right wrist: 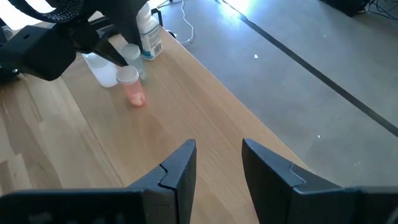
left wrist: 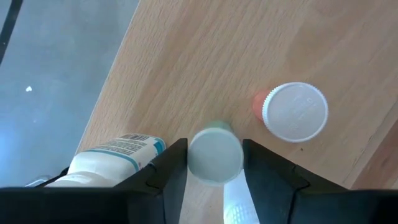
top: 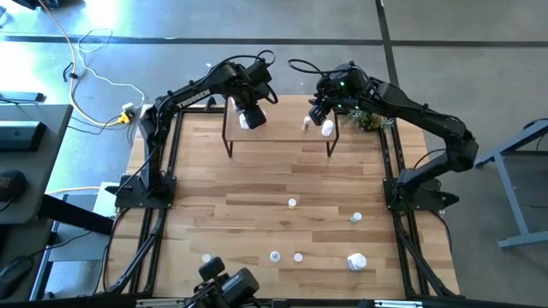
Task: Pick and place medicine bottles onto shelf by color
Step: Put the top left blue pill bottle on the shelf, then put the white and blue pill bottle on the shelf
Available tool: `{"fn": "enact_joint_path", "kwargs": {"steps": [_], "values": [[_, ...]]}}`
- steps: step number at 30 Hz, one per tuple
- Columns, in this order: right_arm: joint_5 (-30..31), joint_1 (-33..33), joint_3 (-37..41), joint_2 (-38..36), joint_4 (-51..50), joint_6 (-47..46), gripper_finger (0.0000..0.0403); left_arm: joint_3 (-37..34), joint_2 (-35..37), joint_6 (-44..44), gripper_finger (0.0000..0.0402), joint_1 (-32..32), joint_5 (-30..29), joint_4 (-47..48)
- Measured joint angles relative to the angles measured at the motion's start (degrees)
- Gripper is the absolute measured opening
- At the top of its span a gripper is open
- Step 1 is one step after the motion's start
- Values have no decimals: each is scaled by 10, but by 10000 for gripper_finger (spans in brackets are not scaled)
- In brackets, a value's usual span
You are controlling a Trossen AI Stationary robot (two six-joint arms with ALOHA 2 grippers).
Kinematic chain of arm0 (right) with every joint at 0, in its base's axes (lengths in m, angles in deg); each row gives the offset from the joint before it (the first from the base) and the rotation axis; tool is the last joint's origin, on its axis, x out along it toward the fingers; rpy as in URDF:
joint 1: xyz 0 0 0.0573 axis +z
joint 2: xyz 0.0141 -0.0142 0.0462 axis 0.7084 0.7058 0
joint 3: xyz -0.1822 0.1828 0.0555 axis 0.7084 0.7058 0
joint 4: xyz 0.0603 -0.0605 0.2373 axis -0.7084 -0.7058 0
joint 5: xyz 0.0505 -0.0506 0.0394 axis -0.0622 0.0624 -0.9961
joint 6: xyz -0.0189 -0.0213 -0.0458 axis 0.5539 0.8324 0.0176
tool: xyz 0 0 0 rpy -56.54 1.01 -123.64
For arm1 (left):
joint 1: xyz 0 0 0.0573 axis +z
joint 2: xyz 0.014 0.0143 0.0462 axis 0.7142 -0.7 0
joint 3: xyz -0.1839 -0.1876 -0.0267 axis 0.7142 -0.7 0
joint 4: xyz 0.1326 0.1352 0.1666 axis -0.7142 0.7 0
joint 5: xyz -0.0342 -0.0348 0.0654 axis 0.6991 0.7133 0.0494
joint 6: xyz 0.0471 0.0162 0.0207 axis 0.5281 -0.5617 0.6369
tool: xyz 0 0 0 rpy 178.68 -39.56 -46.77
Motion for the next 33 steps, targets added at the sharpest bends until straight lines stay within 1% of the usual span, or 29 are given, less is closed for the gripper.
{"fn": "enact_joint_path", "kwargs": {"steps": [6, 10, 15, 23, 28, 33], "values": [[0, 0, 0, 0, -8, 0, 122, 0, 0, 0, 169, 0, -1, 0], [0, 0, 0, 0, -10, 0, 122, 0, 0, 6, 178, 0, -2, 0], [0, 0, 0, 0, -10, 0, 122, 0, 0, 12, 179, 0, -2, 7], [0, 0, 0, 0, -10, -11, 122, 0, 4, 44, 179, 0, -3, 13], [0, 0, 0, 0, -10, -11, 122, 0, 19, 45, 179, 0, -19, 13], [0, 0, 0, 0, -10, -11, 122, 0, 42, 39, 179, 0, -18, 12]]}}
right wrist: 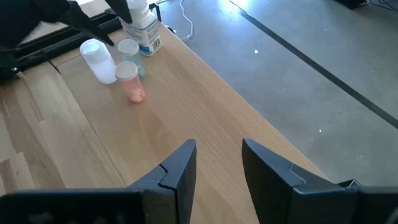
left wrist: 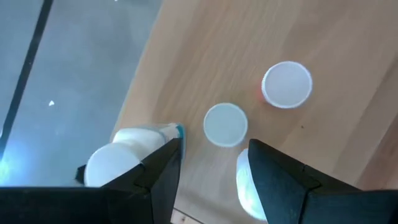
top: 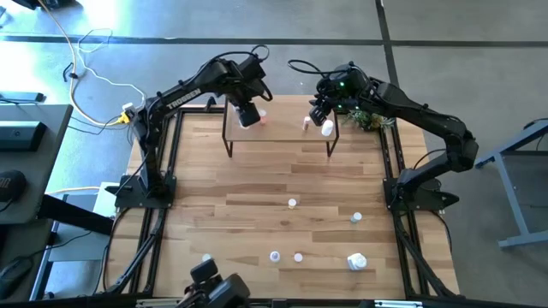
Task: Pick and place medicine bottles onto shelf by color
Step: Put the white and blue pill bottle on the shelf
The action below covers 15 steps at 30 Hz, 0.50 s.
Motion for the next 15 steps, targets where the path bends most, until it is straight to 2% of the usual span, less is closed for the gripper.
{"fn": "enact_joint_path", "kwargs": {"steps": [12, 15], "values": [[-4, 0, 0, 0, -3, 0, 122, 0, 62, -44, 179, -4, 4, 23], [-5, 3, 0, 0, -3, -2, 122, -6, 81, -54, 179, -6, 31, 29]]}}
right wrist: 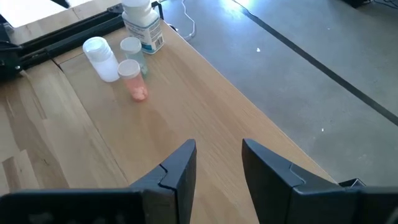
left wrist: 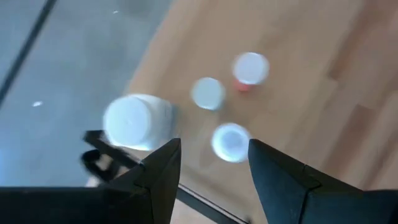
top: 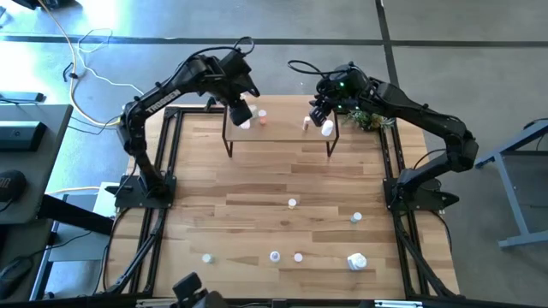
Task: Pick and place medicine bottles onto shelf by color
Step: Put the white and blue pill bottle on the shelf
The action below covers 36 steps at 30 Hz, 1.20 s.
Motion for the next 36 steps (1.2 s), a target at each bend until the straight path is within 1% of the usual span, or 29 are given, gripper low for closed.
{"fn": "enact_joint_path", "kwargs": {"steps": [3, 6, 12, 16, 19, 22, 28, 33, 36], "values": [[0, 8, 0, 0, 0, -12, 122, -26, 23, -1, 179, -6, 44, -1], [0, 19, 0, 0, -8, -15, 122, -65, 48, -2, 179, -14, 67, -14], [-1, 42, 0, 0, -29, -38, 122, -171, 110, -16, 179, -35, 69, -85], [-1, 61, 0, 0, -37, -74, 122, -235, 156, -42, 179, -48, 70, -121], [-1, 80, 0, 0, -45, -107, 122, -276, 191, -59, 179, -60, 84, -141], [-2, 104, 0, 0, -53, -143, 122, -312, 227, -78, 179, -75, 99, -163], [-2, 152, 0, 0, -76, -224, 122, -374, 289, -105, 179, -114, 100, -194], [0, 193, 0, 0, -117, -285, 122, -419, 334, -123, 179, -152, 100, -218], [12, 220, 0, 0, -152, -320, 122, -452, 364, -140, 179, -175, 100, -246]]}}
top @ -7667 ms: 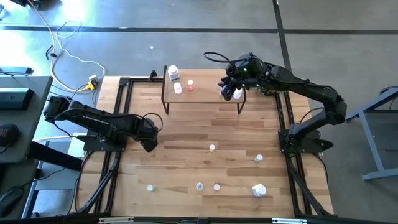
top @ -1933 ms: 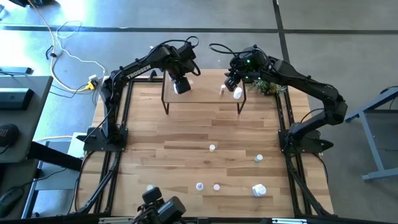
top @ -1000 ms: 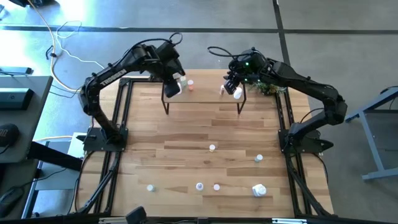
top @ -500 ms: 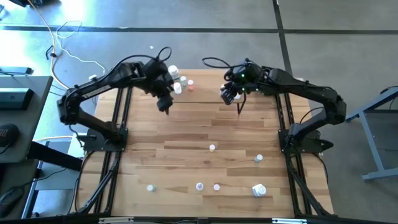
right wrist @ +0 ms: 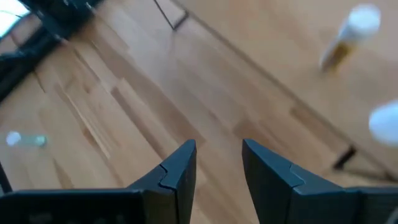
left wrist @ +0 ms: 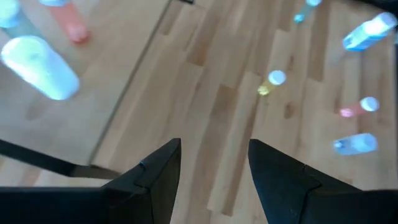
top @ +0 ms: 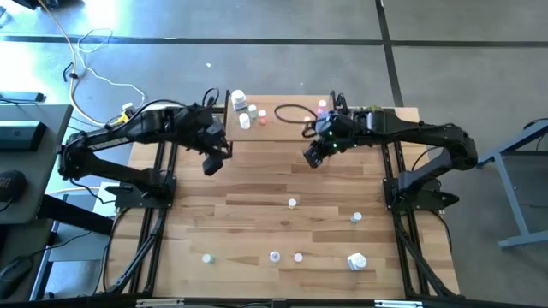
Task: Pick and place medicine bottles onto shelf by color
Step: Put the white and blue pill bottle on the shelf
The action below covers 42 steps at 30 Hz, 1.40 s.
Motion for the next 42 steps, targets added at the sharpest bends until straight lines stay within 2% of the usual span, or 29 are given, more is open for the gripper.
{"fn": "enact_joint_path", "kwargs": {"steps": [10, 18, 25, 35, 42], "values": [[38, 98, 0, 6, -98, -168, 122, -88, 84, -33, 179, -88, 0, -64], [42, 178, 0, 26, -187, -297, 122, -96, 111, -55, 179, -147, 0, -76], [37, 249, 0, 46, -204, -371, 122, -96, 120, -71, 179, -196, -13, -89], [-24, 364, 0, 77, -203, -462, 122, -151, 124, -116, 179, -270, -29, -189], [-79, 424, 0, 94, -186, -502, 143, -155, 123, -134, 179, -298, -29, -197]]}}
